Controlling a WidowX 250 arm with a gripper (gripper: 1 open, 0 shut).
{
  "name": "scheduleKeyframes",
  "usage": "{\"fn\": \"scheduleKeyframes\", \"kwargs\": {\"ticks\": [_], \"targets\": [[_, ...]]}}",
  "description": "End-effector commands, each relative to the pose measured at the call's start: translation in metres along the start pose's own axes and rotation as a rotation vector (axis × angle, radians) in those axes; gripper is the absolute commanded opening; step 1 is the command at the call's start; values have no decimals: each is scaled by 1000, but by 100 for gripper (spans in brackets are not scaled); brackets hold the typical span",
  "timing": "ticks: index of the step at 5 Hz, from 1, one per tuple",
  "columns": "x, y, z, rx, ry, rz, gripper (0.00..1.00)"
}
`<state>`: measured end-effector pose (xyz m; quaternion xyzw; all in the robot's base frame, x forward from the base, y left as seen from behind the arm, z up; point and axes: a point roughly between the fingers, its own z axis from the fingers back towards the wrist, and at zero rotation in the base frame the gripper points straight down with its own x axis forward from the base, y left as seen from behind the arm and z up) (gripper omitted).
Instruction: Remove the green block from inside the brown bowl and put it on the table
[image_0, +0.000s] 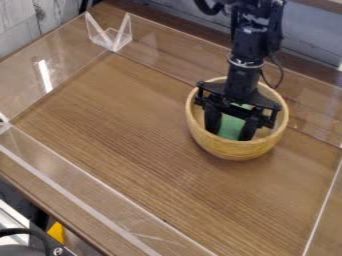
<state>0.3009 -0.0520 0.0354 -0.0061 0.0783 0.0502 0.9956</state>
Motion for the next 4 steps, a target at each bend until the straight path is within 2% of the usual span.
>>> {"fn": "scheduleKeyframes", "kwargs": {"ticks": [1, 2, 4], "targets": [[5, -2, 27, -27, -66, 2, 0], [3, -1, 44, -43, -87, 5, 0], [-1, 19, 108, -80, -174, 27, 0]]}}
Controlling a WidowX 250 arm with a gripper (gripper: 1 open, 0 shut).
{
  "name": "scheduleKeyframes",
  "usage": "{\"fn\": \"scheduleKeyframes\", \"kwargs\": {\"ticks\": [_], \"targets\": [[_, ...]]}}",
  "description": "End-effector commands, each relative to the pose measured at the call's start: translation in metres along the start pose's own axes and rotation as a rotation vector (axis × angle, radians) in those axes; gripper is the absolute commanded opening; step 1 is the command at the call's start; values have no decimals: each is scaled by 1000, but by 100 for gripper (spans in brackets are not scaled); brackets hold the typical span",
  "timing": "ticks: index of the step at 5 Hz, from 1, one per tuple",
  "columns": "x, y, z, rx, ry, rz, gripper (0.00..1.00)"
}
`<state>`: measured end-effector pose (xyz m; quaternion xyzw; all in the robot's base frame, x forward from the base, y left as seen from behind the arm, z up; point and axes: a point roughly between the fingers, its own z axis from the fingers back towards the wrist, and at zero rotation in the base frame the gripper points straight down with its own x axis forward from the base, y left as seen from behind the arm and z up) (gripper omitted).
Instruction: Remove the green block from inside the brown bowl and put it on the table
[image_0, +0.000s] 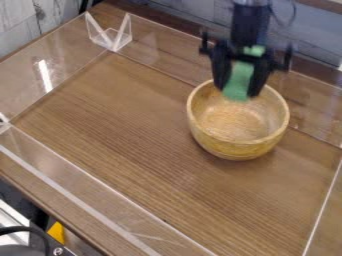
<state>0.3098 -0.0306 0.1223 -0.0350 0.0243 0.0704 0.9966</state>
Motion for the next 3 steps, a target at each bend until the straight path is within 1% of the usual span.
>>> {"fn": "scheduleKeyframes", "kwargs": {"ticks": [1, 3], "targets": [[4, 2, 17, -7, -64, 3, 0], [9, 1, -12, 39, -28, 1, 0]]}}
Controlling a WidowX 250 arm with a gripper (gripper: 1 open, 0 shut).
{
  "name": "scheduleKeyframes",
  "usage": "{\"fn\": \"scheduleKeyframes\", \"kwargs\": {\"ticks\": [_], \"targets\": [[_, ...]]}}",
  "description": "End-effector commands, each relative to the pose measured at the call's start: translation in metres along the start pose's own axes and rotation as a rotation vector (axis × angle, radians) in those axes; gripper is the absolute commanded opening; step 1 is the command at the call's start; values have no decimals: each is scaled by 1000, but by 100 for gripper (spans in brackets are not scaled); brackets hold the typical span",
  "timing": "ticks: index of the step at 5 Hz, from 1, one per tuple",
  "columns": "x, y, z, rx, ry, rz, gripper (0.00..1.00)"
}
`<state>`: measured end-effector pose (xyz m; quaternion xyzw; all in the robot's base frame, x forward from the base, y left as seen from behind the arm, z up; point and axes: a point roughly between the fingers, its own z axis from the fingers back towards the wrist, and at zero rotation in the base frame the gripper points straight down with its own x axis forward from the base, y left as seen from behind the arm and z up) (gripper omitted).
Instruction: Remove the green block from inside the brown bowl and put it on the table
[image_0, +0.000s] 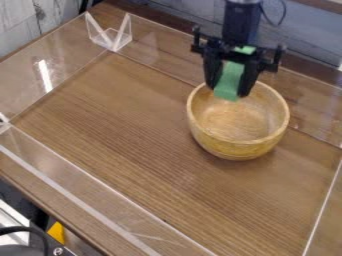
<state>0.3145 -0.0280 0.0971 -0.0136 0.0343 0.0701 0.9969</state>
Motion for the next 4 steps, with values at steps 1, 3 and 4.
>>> {"fn": "scheduleKeyframes", "kwargs": {"ticks": [1, 3, 4], "targets": [[5, -7, 3, -1, -39, 6, 0], [-4, -4, 2, -2, -44, -14, 0], [-10, 2, 11, -17, -58, -19, 0]]}}
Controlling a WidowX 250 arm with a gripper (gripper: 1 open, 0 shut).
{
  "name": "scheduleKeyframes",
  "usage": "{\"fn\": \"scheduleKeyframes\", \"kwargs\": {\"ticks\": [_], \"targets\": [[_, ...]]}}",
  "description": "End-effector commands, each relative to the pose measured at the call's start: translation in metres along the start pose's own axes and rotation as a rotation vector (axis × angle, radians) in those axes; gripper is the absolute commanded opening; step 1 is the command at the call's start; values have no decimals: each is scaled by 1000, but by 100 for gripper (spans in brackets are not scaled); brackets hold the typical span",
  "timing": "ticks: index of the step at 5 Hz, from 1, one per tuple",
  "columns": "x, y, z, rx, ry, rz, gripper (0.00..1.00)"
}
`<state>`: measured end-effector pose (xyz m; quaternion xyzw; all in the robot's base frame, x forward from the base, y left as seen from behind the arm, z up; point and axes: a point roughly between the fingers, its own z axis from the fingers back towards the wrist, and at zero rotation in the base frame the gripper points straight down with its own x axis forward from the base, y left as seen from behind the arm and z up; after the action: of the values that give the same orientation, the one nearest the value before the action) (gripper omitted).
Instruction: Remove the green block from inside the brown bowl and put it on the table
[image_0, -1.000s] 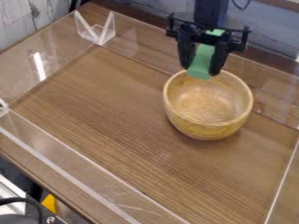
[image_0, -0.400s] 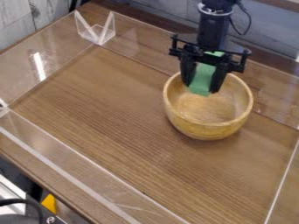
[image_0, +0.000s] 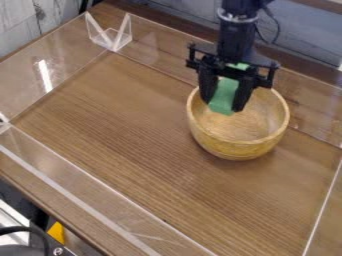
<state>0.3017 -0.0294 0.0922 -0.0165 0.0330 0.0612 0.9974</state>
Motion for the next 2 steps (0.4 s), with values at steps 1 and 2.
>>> {"fn": "scheduleKeyframes", "kwargs": {"ticks": [1, 2], "targets": [[-6, 16, 22, -20, -67, -9, 0], [-18, 45, 19, -14, -72, -9, 0]]}}
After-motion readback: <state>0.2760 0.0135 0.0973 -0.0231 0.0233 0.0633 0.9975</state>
